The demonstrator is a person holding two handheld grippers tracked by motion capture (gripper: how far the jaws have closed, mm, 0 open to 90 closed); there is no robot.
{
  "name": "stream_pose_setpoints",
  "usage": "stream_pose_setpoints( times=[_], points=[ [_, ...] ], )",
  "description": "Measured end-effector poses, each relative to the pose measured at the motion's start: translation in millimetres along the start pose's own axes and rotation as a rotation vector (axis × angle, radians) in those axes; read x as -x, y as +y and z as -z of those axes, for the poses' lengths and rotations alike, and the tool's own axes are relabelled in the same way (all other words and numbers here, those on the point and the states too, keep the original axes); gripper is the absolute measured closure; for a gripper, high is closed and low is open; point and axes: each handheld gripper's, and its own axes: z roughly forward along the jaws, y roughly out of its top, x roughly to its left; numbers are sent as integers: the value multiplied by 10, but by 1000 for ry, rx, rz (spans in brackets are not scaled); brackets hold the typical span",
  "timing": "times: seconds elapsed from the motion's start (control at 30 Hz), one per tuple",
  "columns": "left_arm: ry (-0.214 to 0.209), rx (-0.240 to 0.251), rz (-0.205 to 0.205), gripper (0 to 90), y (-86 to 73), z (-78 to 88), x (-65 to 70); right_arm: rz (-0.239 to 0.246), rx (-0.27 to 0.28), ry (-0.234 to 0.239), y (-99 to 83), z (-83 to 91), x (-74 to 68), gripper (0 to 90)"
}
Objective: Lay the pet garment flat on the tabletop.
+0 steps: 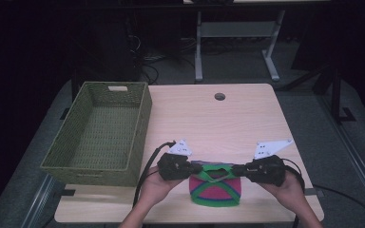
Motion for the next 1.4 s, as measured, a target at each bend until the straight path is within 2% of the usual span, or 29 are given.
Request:
stream_pose_setpoints(
  times=[0.1, 0.13, 0.17, 0.43, 0.57, 0.63, 0.73, 0.97, 1.13, 1.4],
  points=[
    [0, 4, 24, 850, 19, -11, -38, -7, -13, -7, 41, 4, 36, 830],
    [2, -2, 15, 850, 31, -8, -63, -5, -15, -10, 54, 5, 51, 829],
    [4, 4, 26, 850, 42, -13, -73, -7, -15, -12, 68, 4, 67, 830],
    [28, 10, 37, 850, 103, -30, -162, -27, -31, -23, 181, -5, 182, 829],
    [37, 14, 58, 850, 134, -59, -222, -58, -45, -23, 224, -29, 262, 826],
    [43, 17, 51, 850, 161, -69, -245, -64, -40, -25, 239, -35, 312, 827],
    [48, 17, 64, 850, 189, -104, -279, -90, -39, -31, 268, -43, 374, 827],
    [59, 41, 113, 850, 232, -196, -406, -130, -45, -51, 299, -116, 502, 827],
    [78, 41, 144, 849, 249, -262, -498, -136, -61, -67, 319, -175, 567, 827],
    [98, 55, 202, 849, 219, -344, -664, -178, -62, -79, 310, -234, 715, 827]
  ],
)
